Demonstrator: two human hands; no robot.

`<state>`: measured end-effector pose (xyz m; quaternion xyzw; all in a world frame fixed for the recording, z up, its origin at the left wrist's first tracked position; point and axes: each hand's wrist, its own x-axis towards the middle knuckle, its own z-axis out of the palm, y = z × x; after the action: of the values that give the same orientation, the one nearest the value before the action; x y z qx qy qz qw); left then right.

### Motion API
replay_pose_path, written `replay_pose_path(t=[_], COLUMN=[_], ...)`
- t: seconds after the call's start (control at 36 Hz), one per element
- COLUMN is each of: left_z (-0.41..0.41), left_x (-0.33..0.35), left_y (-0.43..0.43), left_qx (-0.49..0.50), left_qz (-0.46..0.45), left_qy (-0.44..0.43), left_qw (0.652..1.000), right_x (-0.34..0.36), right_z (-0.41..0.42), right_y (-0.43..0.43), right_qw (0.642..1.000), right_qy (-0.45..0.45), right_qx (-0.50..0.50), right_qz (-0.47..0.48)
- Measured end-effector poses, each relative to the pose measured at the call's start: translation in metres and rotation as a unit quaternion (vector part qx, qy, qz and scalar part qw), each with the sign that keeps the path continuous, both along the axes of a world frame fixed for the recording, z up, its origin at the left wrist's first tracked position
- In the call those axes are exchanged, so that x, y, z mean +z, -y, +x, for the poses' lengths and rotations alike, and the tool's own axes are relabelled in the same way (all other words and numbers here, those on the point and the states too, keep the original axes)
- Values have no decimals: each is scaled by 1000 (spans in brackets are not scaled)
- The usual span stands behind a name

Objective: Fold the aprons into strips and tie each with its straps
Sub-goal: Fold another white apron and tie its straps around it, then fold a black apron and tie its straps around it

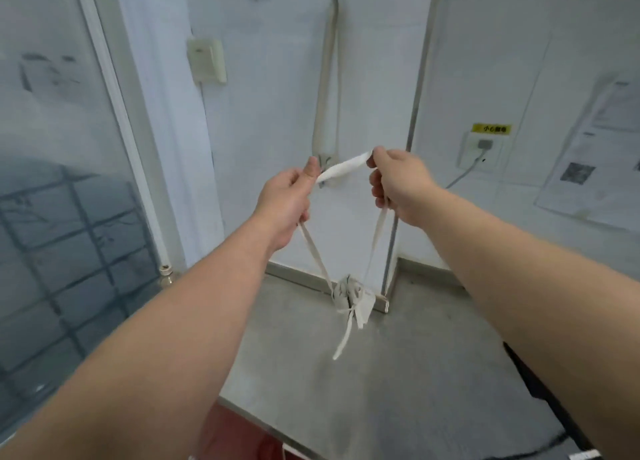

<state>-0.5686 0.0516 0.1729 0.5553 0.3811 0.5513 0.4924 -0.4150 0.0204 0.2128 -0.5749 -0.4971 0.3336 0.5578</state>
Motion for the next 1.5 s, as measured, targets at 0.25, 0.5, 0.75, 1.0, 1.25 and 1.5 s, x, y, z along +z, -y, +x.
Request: replay_pose_path(t=[0.25,0.5,0.75,1.0,1.25,1.5], left_z=[-57,-91,-105,-84,-86,-106], left_x=[62,158,226,238,197,159], left_y=[-137,-254,-341,-410,-399,-345], left_qx=[27,35,84,151,206,98], left_qz=[107,172,271,308,328,322], left_qy=[-4,82,52,32,-137,-138], left_qw=[994,981,958,939,912,932], right_x=[68,131,196,220,182,134], right_z=[-53,-96,-118,-111,-118,-126], right_y=[-115,-217,-290,-355,-356,-305], right_qw=[996,958,892,853,865,910], right_qy=[25,213,337,355,390,311], right_qx=[-30,-107,-208,-314,-270,-219], right_qz=[74,161,219,218,167,164])
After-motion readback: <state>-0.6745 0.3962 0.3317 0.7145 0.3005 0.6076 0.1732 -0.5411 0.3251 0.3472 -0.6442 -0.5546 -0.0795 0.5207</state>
